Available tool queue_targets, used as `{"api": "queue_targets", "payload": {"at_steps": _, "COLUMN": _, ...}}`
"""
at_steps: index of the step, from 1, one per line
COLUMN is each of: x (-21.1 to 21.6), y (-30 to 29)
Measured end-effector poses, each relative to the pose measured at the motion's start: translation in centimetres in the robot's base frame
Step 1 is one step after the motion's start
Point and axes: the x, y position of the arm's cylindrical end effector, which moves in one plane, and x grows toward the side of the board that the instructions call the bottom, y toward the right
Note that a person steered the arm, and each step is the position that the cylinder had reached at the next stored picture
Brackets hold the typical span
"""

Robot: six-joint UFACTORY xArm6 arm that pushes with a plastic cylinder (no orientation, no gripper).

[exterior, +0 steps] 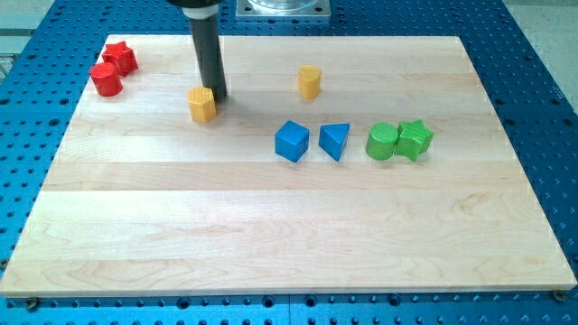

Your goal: Move hexagon towards center left of the table

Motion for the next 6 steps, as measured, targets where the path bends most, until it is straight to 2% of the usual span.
{"api": "queue_targets", "payload": {"at_steps": 1, "x": 0.0, "y": 1.8}}
{"api": "queue_targets", "payload": {"at_steps": 3, "x": 1.9, "y": -10.3}}
{"api": "queue_targets", "payload": {"at_steps": 4, "x": 6.5, "y": -7.6}}
{"api": "queue_targets", "payload": {"at_steps": 5, "x": 7.4, "y": -6.4}}
{"api": "queue_targets", "payload": {"at_steps": 6, "x": 7.5, "y": -11.8}}
